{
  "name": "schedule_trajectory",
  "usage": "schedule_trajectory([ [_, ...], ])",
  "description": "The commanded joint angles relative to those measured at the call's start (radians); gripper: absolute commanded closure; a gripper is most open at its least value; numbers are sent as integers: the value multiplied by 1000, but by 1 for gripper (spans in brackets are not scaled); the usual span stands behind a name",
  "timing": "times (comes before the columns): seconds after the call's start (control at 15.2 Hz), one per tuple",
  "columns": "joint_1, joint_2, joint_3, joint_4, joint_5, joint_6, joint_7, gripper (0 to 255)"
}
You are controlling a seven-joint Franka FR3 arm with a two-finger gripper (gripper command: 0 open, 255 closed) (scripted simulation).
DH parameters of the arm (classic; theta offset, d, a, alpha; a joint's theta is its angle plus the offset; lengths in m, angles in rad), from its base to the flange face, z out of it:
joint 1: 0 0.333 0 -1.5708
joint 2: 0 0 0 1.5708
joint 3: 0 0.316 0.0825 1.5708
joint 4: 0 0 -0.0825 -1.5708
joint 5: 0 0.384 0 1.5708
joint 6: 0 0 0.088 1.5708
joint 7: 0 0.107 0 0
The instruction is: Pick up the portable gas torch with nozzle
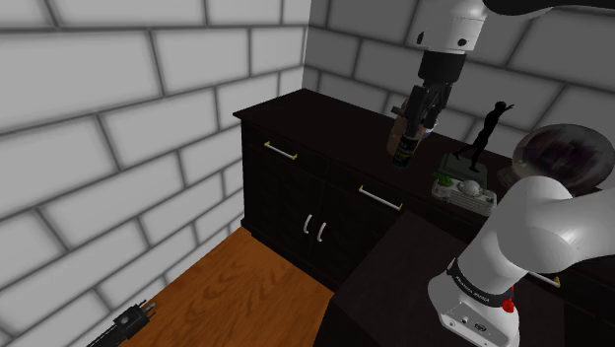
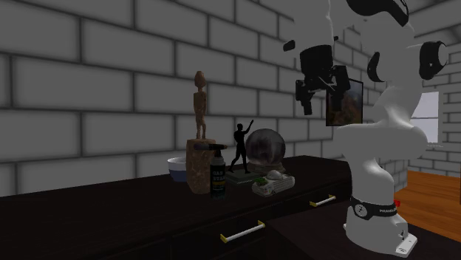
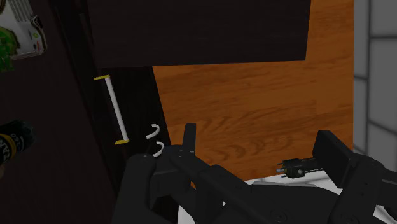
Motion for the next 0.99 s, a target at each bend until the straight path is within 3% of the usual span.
schedule_trajectory([
  [0.0, 0, 0, 0, 0, 0, 0, 0, 0],
  [0.92, -132, 154, -304, 3, -178, 235, -246, 0],
])
